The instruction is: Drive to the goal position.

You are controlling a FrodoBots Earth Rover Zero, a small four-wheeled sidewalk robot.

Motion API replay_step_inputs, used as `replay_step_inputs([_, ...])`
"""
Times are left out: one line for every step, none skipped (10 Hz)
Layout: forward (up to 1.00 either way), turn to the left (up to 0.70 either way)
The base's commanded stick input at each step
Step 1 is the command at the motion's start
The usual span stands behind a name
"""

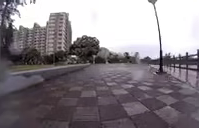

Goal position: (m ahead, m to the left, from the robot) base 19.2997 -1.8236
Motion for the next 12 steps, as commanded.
replay_step_inputs([1.0,0.0])
replay_step_inputs([1.0,0.0])
replay_step_inputs([1.0,0.0])
replay_step_inputs([1.0,0.0])
replay_step_inputs([1.0,0.0])
replay_step_inputs([1.0,0.0])
replay_step_inputs([1.0,0.0])
replay_step_inputs([1.0,0.0])
replay_step_inputs([1.0,0.0])
replay_step_inputs([1.0,0.0])
replay_step_inputs([1.0,0.0])
replay_step_inputs([1.0,0.0])
